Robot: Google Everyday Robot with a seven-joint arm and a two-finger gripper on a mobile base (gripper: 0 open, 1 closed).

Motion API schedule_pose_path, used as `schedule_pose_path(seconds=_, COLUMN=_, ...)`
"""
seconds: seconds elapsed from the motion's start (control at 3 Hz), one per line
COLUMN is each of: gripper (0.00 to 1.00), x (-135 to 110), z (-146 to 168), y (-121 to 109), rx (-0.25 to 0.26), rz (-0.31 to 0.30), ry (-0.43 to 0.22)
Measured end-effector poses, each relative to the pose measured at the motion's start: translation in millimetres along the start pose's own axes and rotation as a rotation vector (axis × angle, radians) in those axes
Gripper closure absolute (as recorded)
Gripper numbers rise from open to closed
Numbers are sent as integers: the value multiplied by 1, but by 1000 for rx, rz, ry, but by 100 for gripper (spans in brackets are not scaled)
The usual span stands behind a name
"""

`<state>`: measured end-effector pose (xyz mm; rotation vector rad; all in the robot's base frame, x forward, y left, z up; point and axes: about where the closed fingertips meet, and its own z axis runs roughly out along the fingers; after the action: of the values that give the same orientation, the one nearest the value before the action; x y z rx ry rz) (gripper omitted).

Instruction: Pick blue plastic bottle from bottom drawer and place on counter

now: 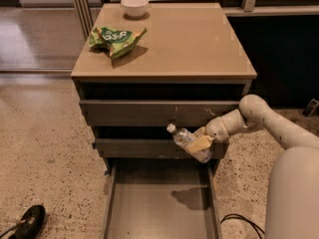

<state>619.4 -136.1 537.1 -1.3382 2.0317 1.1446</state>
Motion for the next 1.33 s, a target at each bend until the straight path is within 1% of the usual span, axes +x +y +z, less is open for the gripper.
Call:
schedule_pose_path(seconds=0.33, gripper=100, x=-20, z=-26, y=2, rx=-16, rz=-42, ry=-8)
schedule_pose_path(seconds=0.67, gripper=100, x=-20, z=-26, y=2, rx=-16, rz=-42, ry=-8)
schedule_pose_path(seconds=1.0, gripper=100, x=-19, z=-25, y=10, rx=-24, rz=-70, ry=0)
schedule_pose_path(seconds=1.33, gripper=100, x=-21, z=-48, y=38, rx=-35, rz=-125, ry=15)
